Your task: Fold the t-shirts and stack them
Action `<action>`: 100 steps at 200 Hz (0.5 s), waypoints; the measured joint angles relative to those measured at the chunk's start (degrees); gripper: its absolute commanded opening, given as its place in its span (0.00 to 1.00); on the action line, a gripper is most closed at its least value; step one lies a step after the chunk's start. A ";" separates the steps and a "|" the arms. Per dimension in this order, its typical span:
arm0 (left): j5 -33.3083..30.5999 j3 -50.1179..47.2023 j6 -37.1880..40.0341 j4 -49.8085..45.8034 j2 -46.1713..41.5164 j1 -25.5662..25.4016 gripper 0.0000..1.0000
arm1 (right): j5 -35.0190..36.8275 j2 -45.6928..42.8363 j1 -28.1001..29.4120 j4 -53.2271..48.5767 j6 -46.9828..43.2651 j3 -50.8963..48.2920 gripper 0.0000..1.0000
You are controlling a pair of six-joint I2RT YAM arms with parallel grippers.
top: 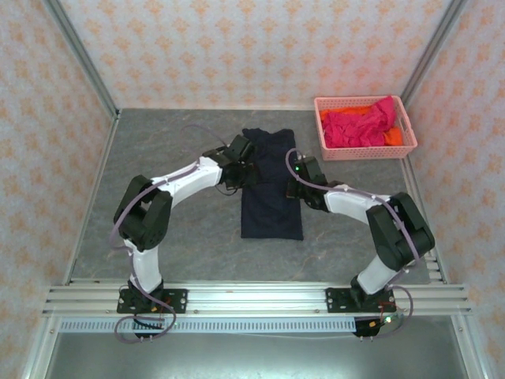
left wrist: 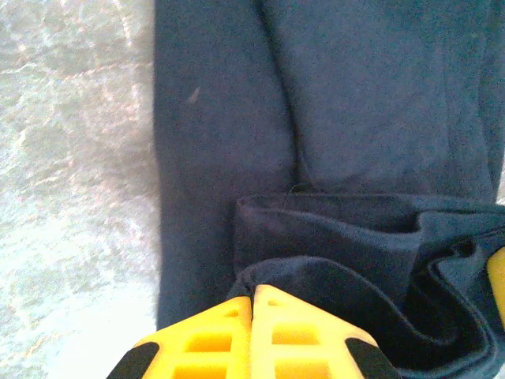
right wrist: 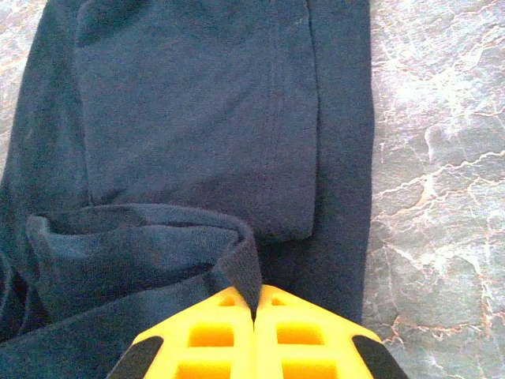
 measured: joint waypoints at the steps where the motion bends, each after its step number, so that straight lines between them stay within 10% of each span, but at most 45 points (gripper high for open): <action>1: 0.00 0.07 0.00 0.00 0.09 0.00 0.00 | 0.04 0.04 0.00 0.00 0.00 0.07 0.00; 29: -0.02 2.12 0.00 -1.60 3.63 0.50 0.00 | 0.79 3.45 -0.52 0.04 -0.02 2.64 0.02; 63: -0.48 4.11 -0.02 -3.89 7.50 1.18 0.15 | 1.75 5.68 -0.76 -0.11 0.20 3.43 0.47; 100: -3.28 4.39 0.39 -6.34 6.91 1.18 0.46 | 3.32 2.38 -0.76 -0.44 -0.15 3.13 0.63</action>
